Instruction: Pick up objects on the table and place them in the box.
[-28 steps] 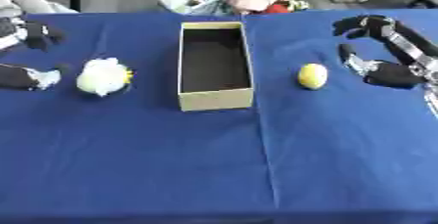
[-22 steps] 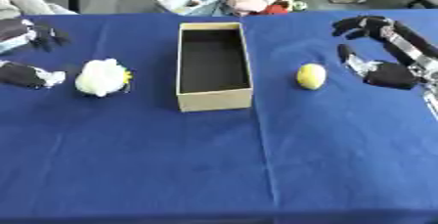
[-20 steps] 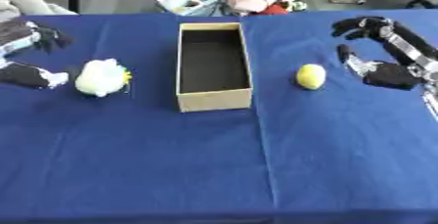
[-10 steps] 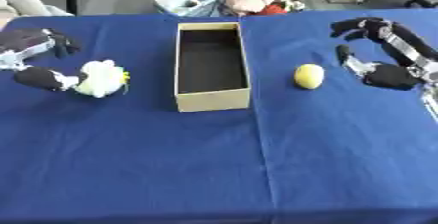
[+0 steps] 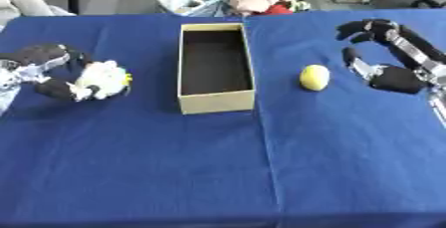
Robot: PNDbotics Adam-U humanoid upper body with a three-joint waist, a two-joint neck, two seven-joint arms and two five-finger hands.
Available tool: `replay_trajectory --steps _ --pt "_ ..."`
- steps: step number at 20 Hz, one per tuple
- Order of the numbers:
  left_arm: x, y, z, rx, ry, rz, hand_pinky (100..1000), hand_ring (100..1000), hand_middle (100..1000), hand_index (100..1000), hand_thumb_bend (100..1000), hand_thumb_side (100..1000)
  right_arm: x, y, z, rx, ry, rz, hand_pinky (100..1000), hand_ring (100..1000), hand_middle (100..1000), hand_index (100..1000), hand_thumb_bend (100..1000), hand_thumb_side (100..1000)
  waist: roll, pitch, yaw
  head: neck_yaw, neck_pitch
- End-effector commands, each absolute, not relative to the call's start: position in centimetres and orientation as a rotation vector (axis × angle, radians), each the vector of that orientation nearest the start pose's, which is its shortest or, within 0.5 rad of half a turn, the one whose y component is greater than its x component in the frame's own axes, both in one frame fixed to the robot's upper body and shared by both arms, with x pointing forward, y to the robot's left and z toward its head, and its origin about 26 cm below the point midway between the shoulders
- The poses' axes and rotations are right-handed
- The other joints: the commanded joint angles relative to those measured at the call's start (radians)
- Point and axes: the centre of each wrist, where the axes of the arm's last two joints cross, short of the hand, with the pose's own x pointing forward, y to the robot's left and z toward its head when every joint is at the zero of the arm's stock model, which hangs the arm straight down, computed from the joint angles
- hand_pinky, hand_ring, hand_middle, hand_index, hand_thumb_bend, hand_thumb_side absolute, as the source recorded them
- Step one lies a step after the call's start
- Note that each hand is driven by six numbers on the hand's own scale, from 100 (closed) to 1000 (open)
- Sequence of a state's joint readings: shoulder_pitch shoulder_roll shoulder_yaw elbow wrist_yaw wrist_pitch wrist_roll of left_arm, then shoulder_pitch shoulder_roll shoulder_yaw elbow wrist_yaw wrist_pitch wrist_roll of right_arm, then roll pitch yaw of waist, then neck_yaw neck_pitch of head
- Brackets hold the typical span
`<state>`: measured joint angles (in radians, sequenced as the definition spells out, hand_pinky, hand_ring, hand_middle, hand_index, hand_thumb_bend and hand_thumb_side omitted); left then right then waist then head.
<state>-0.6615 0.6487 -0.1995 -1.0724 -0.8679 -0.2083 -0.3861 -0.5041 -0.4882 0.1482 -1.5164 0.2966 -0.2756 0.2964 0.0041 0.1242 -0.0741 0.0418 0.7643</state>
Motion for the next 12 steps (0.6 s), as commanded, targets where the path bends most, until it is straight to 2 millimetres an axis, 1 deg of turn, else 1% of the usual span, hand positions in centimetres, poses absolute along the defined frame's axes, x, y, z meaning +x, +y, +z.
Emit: replay_trajectory --steps 1,2,6,7,9,10,11,12 --pt "42.7 37.1 15.5 0.996 -1.174 -1.548 708 673 710 870 312 552 38.2 -28.3 16.9 -0.351 -2.005 1.192 811 894 724 866 100 603 0.0 -0.014 -0.002 0.004 0.006" --pt "42.8 37.1 15.3 1.007 -1.178 -1.54 696 658 702 864 299 547 38.2 -28.2 16.9 -0.349 -2.005 1.192 811 894 724 866 100 603 0.0 -0.014 -0.002 0.004 0.006" --pt "42.9 37.0 14.4 1.02 -1.179 -1.53 688 649 698 860 292 543 38.2 -28.2 16.9 -0.346 -2.006 1.192 811 894 724 866 100 604 -0.001 -0.013 -0.004 0.004 0.006" --pt "42.9 37.0 14.2 1.02 -1.179 -1.531 624 580 623 811 217 505 38.2 -28.2 16.9 -0.345 -2.006 1.192 811 894 724 866 100 603 -0.001 -0.013 -0.004 0.004 0.006" --pt "42.8 36.9 13.6 1.038 -1.192 -1.53 584 535 578 770 163 490 38.2 -28.2 16.8 -0.346 -2.005 1.19 811 894 724 866 100 605 -0.001 -0.012 -0.006 0.003 0.006" --pt "42.8 36.8 13.4 1.055 -1.202 -1.529 553 496 535 726 112 474 38.2 -28.2 16.8 -0.346 -2.005 1.19 811 894 724 866 100 605 -0.001 -0.011 -0.006 0.003 0.006" --pt "42.7 36.8 13.3 1.076 -1.215 -1.526 536 476 513 703 100 467 38.2 -28.2 16.8 -0.346 -2.005 1.19 811 894 724 866 100 605 -0.001 -0.011 -0.006 0.004 0.006" --pt "42.7 36.8 13.2 1.096 -1.228 -1.523 492 431 467 655 100 464 38.2 -28.2 16.8 -0.346 -2.006 1.189 811 894 724 866 100 603 -0.001 -0.011 -0.006 0.004 0.006"
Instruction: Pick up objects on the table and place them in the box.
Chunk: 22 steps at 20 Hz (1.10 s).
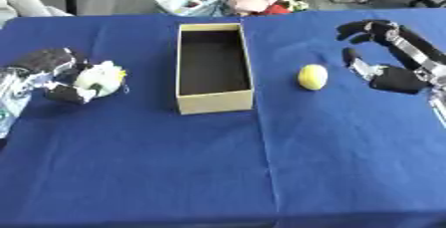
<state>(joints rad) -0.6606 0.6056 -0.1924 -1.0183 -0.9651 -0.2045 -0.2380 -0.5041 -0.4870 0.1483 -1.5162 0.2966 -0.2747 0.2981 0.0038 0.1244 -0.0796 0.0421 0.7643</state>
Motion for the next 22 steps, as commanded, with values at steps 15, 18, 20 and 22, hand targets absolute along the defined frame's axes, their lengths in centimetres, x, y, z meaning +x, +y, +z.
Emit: replay_trajectory --steps 15,18,20,22 --pt "41.9 34.2 19.3 1.227 -1.585 -1.39 340 267 292 478 100 484 38.3 -28.3 16.9 -0.351 -2.005 1.189 812 894 724 866 100 598 -0.001 -0.015 0.003 0.0 0.006" --pt "41.9 32.7 21.2 1.217 -1.66 -1.398 340 268 293 479 100 488 38.3 -28.3 16.8 -0.349 -2.004 1.191 812 894 724 866 100 597 -0.001 -0.017 0.002 0.002 0.006" --pt "42.0 31.6 22.2 1.199 -1.71 -1.408 341 271 298 483 100 489 38.3 -28.2 16.8 -0.347 -2.004 1.193 812 894 724 866 100 598 -0.001 -0.018 0.001 0.002 0.006" --pt "42.2 30.4 22.8 1.169 -1.75 -1.42 344 275 302 488 100 493 38.3 -28.1 16.8 -0.341 -2.004 1.197 812 894 724 866 100 599 -0.001 -0.018 -0.003 0.003 0.006"
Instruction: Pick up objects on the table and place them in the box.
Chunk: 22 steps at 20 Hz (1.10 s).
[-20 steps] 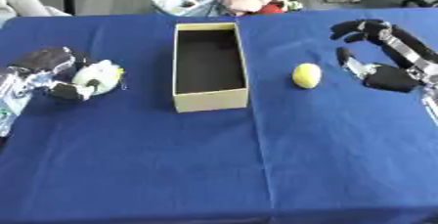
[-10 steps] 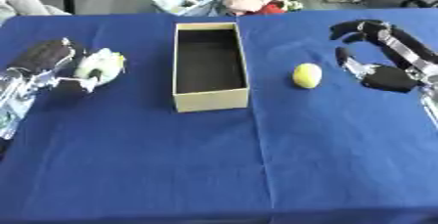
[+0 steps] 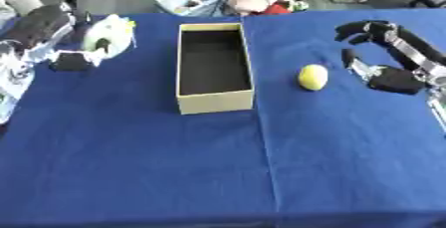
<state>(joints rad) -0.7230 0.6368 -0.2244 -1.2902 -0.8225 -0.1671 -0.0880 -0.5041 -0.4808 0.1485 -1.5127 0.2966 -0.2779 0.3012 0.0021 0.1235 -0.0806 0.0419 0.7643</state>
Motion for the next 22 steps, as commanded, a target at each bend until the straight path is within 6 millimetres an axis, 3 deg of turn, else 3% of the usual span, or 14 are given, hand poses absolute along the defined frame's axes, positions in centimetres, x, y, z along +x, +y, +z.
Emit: replay_trajectory --steps 1,5,9,14,22 --pt "42.4 29.8 23.1 1.155 -1.767 -1.431 346 276 303 489 100 494 38.3 -28.0 16.8 -0.337 -2.004 1.201 812 894 724 866 100 600 0.0 -0.017 -0.005 0.005 0.006" --pt "43.1 27.4 23.4 1.106 -1.803 -1.489 353 283 310 496 100 498 38.3 -27.6 16.8 -0.322 -2.005 1.215 812 894 724 866 100 602 0.0 -0.017 -0.02 0.016 0.006" --pt "43.5 26.5 23.3 1.091 -1.814 -1.519 366 293 320 505 100 502 38.3 -27.3 16.8 -0.309 -2.008 1.225 812 894 724 865 100 611 -0.001 -0.016 -0.028 0.021 0.006" --pt "44.5 23.1 21.1 0.984 -1.78 -1.675 385 309 336 520 100 509 38.4 -25.9 16.4 -0.245 -2.007 1.269 813 895 724 866 100 629 -0.004 -0.013 -0.06 0.034 0.006" --pt "45.2 21.7 18.1 0.91 -1.695 -1.82 421 342 368 550 100 526 38.4 -24.9 15.4 -0.178 -1.979 1.3 813 897 720 863 100 660 -0.002 -0.01 -0.073 0.039 0.006"
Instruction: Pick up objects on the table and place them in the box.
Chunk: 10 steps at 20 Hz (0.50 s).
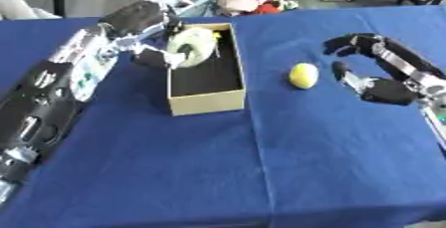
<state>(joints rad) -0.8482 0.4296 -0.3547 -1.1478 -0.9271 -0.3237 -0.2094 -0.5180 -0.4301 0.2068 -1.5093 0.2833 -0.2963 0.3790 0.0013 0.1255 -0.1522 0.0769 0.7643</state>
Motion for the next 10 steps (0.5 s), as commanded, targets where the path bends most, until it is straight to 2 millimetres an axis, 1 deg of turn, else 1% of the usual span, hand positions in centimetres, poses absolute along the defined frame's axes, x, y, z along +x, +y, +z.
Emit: replay_trajectory --steps 1,4,7,9,10 --pt "45.3 21.7 17.8 0.904 -1.681 -1.833 430 350 376 557 100 524 38.4 -24.9 15.3 -0.173 -1.977 1.302 813 897 720 862 100 664 -0.001 -0.012 -0.003 0.004 0.006" --pt "45.4 21.6 17.0 0.892 -1.638 -1.881 455 375 402 582 100 525 38.3 -24.8 15.0 -0.161 -1.965 1.31 813 897 718 862 100 672 0.0 -0.011 -0.006 0.004 0.006" --pt "45.4 21.6 16.5 0.882 -1.595 -1.923 546 509 533 713 195 552 38.3 -24.8 14.8 -0.155 -1.957 1.316 814 897 718 862 100 677 0.001 -0.011 -0.008 0.004 0.006" --pt "45.4 21.7 16.2 0.873 -1.566 -1.941 650 629 656 801 319 599 38.3 -24.8 14.7 -0.153 -1.952 1.319 814 897 718 861 100 679 0.001 -0.011 -0.008 0.003 0.006" --pt "45.4 21.7 16.2 0.869 -1.561 -1.939 678 664 692 821 358 617 38.3 -24.8 14.7 -0.153 -1.95 1.319 814 897 718 861 100 678 0.001 -0.011 -0.008 0.002 0.006"
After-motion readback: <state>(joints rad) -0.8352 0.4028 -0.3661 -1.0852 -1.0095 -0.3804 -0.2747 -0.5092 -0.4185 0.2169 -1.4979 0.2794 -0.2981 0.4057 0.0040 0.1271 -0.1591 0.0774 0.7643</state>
